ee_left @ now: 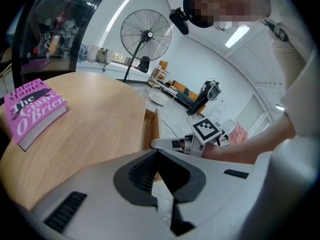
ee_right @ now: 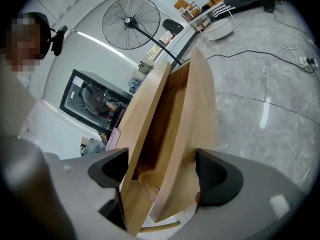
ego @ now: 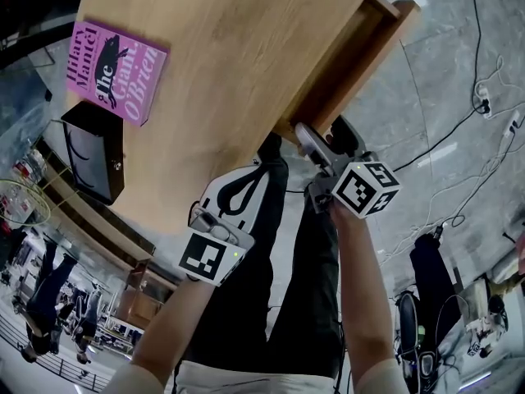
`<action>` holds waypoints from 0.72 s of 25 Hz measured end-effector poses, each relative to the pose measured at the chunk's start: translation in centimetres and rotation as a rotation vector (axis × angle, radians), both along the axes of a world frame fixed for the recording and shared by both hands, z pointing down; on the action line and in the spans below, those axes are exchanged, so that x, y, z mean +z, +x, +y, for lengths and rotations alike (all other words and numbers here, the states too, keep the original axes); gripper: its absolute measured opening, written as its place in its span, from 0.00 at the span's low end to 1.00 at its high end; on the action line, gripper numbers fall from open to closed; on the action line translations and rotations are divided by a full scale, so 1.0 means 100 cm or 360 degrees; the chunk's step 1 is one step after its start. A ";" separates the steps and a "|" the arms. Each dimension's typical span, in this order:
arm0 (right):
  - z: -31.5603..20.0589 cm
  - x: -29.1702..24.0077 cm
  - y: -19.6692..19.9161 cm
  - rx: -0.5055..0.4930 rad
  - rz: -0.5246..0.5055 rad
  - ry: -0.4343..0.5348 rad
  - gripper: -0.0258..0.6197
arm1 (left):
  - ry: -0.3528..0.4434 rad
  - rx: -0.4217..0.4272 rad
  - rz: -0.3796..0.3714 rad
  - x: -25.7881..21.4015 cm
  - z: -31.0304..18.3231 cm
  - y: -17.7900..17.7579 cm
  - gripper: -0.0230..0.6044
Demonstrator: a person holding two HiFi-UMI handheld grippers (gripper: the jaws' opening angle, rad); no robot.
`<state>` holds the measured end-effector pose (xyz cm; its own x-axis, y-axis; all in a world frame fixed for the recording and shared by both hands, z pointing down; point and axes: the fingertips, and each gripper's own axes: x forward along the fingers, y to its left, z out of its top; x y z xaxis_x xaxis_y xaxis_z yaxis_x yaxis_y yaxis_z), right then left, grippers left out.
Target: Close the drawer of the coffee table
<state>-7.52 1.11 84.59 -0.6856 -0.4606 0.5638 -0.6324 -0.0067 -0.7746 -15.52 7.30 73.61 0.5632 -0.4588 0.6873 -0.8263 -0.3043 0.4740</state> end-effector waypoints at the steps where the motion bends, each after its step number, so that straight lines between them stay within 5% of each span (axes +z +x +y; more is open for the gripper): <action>1: -0.002 0.000 -0.004 -0.0008 -0.0007 0.0003 0.69 | 0.0000 -0.0006 -0.0001 0.000 0.000 -0.002 0.05; 18: -0.022 -0.006 -0.071 -0.0193 -0.0126 0.0082 0.70 | 0.0003 -0.0076 -0.0001 0.002 0.003 -0.024 0.05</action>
<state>-14.61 -1.09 83.97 -0.7791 -0.3989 0.4836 -0.5633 0.1070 -0.8193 -17.92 7.61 73.85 0.5403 -0.4863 0.6868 -0.8401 -0.2654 0.4730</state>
